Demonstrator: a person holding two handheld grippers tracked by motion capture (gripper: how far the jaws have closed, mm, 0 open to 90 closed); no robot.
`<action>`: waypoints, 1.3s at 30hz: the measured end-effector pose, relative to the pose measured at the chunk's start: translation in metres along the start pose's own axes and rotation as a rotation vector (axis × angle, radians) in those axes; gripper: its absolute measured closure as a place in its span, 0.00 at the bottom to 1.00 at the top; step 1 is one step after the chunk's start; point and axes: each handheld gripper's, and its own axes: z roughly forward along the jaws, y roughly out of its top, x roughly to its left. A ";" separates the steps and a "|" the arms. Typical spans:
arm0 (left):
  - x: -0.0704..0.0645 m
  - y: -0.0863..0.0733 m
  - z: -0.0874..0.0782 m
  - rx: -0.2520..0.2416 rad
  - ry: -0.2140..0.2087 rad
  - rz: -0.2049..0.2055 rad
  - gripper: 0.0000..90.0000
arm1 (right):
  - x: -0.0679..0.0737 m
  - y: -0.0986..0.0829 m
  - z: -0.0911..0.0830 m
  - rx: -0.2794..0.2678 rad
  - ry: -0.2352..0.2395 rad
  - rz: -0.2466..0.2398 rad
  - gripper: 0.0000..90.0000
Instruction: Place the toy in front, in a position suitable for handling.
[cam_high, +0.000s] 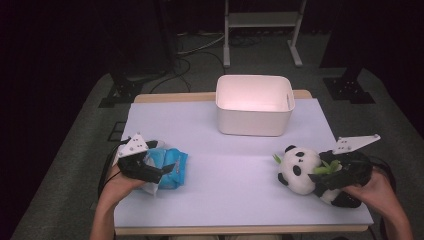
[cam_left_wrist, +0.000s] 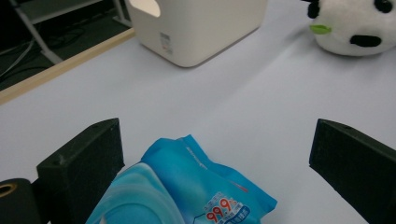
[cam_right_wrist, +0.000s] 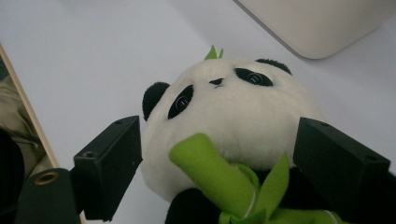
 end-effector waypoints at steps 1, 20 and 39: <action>0.000 0.001 0.001 0.002 -0.006 0.012 0.02 | 0.000 0.000 0.000 0.000 0.000 0.000 0.16; 0.009 0.009 0.006 0.046 -0.072 0.079 0.04 | -0.004 0.006 -0.007 0.049 0.029 -0.013 0.16; 0.005 0.005 0.002 0.054 -0.071 0.070 0.04 | -0.002 0.001 -0.007 0.172 -0.038 -0.111 0.53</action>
